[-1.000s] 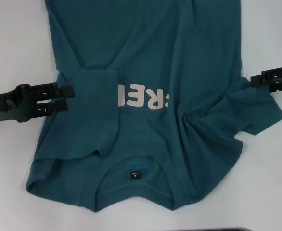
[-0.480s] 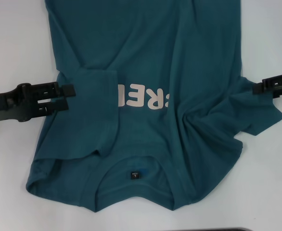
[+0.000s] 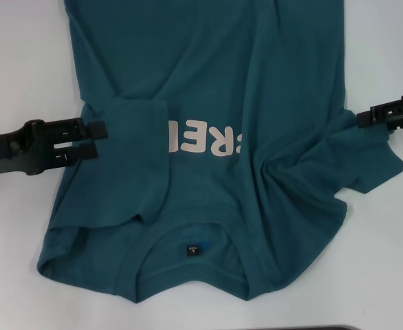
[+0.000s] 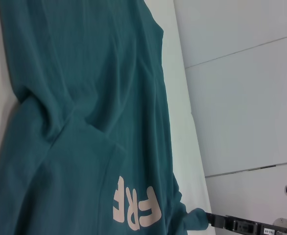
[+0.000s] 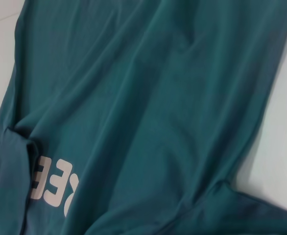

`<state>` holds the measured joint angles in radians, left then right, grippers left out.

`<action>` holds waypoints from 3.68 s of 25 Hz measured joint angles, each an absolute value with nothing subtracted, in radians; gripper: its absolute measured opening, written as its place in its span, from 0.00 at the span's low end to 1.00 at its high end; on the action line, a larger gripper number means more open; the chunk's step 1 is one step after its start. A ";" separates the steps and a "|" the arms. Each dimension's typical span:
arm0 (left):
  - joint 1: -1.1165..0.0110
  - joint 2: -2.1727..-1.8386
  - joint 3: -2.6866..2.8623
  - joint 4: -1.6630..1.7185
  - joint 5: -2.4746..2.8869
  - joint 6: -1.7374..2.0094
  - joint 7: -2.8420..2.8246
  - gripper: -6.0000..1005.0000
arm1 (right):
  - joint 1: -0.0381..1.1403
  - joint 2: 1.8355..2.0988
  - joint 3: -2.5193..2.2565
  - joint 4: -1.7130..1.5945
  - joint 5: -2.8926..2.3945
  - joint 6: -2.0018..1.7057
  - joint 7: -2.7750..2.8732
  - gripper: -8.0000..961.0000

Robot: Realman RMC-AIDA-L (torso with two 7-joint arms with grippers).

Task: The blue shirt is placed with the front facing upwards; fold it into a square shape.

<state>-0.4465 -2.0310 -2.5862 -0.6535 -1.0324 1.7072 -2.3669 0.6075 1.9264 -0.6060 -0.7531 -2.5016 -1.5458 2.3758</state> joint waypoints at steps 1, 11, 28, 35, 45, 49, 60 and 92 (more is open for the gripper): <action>-0.446 -2.031 -2.586 -0.653 -1.032 1.707 -2.367 0.69 | 0.608 1.927 -0.606 -0.753 -2.501 -1.545 2.376 0.78; -0.446 -2.031 -2.586 -0.653 -1.032 1.707 -2.367 0.69 | 0.607 1.926 -0.598 -0.754 -2.499 -1.553 2.376 0.78; -0.445 -2.033 -2.586 -0.653 -1.031 1.708 -2.368 0.69 | 0.598 1.928 -0.602 -0.767 -2.438 -1.573 2.389 0.78; -0.445 -2.033 -2.590 -0.653 -1.031 1.707 -2.368 0.69 | 0.593 1.928 -0.604 -0.765 -2.499 -1.583 2.400 0.77; -0.446 -2.033 -2.589 -0.653 -1.031 1.707 -2.368 0.69 | 0.594 1.953 -0.598 -0.763 -2.499 -1.541 2.394 0.75; -0.445 -2.032 -2.591 -0.653 -1.031 1.711 -2.368 0.69 | 0.598 1.955 -0.606 -0.762 -2.504 -1.546 2.393 0.68; -0.435 -2.031 -2.594 -0.653 -1.032 1.707 -2.368 0.69 | 0.586 1.942 -0.608 -0.766 -2.513 -1.567 2.415 0.22; -0.420 -2.025 -2.596 -0.658 -1.039 1.715 -2.379 0.69 | 0.606 1.906 -0.590 -0.961 -2.737 -1.758 2.534 0.02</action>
